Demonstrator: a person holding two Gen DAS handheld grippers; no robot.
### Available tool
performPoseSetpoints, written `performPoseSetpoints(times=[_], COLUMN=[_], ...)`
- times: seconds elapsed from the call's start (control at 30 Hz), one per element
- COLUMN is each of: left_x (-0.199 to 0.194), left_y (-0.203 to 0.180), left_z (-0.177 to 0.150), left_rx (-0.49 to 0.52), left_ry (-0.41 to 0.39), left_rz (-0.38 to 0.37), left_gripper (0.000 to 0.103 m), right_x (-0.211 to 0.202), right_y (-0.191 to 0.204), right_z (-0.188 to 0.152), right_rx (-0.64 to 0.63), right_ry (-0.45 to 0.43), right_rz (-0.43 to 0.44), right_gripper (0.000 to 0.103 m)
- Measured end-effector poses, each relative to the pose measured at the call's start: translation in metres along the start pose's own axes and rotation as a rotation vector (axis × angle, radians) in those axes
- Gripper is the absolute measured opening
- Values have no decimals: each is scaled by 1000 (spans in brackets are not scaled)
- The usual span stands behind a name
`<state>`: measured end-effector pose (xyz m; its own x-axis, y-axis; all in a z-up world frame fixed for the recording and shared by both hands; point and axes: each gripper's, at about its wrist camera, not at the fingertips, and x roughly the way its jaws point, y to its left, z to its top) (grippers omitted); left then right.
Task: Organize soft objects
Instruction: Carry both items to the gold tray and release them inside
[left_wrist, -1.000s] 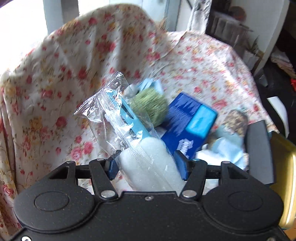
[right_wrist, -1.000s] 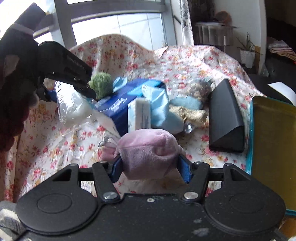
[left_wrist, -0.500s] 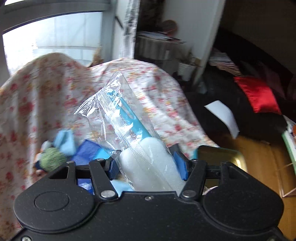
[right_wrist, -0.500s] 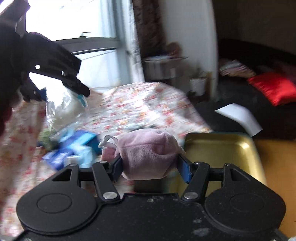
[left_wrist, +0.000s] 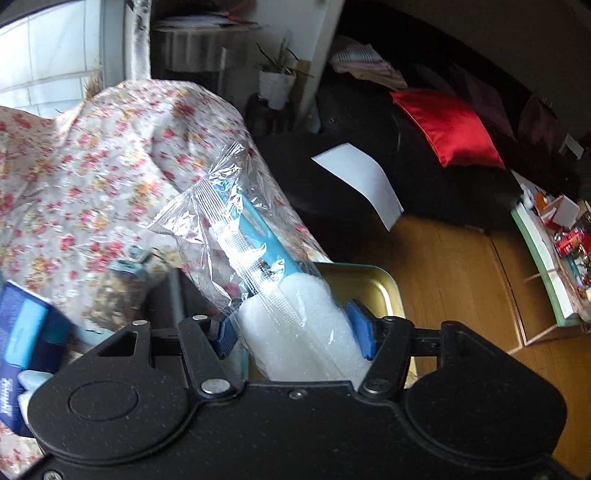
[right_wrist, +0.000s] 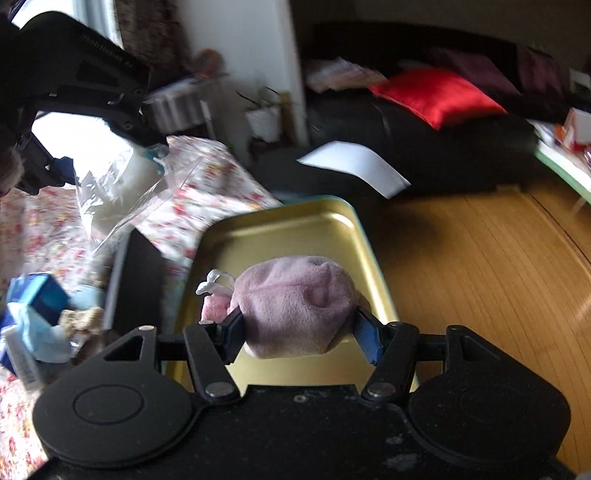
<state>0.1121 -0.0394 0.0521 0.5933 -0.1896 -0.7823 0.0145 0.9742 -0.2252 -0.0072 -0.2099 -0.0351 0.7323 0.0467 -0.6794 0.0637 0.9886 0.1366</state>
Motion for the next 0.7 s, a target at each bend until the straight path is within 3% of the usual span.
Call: performPoseSetpoints(times=[0.13, 0.23, 0.27, 0.4, 0.7], left_x=[16, 21, 21, 19, -3], left_y=[-14, -23, -25, -28, 3], left_z=[2, 1, 0, -3, -3], left_rx=[19, 40, 50, 71, 7], left_ry=[38, 55, 51, 48, 30], left_rz=[-10, -17, -14, 2, 40], left_gripper=[58, 71, 74, 74, 75], right_x=[6, 0, -2, -5, -5], right_y=[-12, -14, -13, -9, -9], right_z=[1, 3, 4, 4, -2], right_rx=[56, 71, 69, 45, 49], right_ry=[36, 19, 3, -37, -46], right_rz=[0, 22, 26, 37, 15], right_gripper=[61, 66, 73, 75, 77])
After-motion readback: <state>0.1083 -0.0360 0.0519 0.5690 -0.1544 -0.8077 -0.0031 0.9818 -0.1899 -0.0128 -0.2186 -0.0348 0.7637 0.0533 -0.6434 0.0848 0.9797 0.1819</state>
